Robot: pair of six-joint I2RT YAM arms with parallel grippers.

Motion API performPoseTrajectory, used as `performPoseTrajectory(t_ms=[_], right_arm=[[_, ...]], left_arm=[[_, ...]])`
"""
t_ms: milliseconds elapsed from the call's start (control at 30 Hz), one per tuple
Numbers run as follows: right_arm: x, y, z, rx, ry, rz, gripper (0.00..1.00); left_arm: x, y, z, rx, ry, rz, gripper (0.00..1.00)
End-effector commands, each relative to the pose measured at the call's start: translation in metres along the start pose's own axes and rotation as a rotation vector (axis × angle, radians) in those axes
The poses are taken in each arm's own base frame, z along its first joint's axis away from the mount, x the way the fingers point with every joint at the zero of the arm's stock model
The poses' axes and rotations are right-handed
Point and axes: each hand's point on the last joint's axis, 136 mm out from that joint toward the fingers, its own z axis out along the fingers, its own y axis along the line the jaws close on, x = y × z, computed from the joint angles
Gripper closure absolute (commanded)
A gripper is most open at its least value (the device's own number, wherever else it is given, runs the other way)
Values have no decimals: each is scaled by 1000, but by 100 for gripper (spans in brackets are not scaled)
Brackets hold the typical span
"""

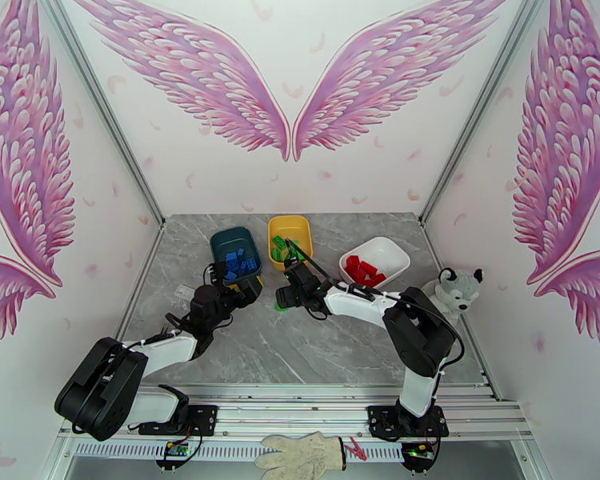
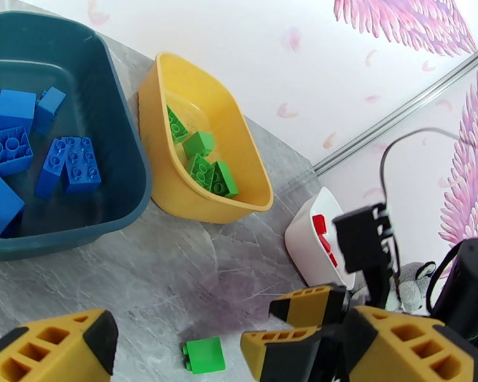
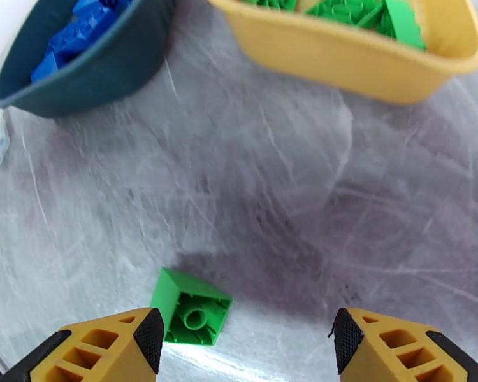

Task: Sort the legos into containers by color

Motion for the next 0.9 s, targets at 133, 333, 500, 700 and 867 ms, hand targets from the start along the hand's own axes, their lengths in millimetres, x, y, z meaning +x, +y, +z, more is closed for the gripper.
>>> performPoseTrajectory(t_ms=[133, 333, 500, 700, 867], right_arm=[[10, 21, 7, -116, -25, 83, 24], [14, 30, 16, -166, -14, 110, 25], [19, 32, 28, -155, 6, 112, 30], [26, 36, 38, -146, 24, 106, 35], [28, 43, 38, -151, 26, 96, 42]], left_arm=[[2, 5, -3, -19, 5, 5, 1], [2, 6, -3, -20, 5, 5, 1], [2, 5, -3, -15, 6, 4, 1], [1, 6, -3, -18, 6, 4, 1], [1, 6, -3, -17, 4, 3, 1]])
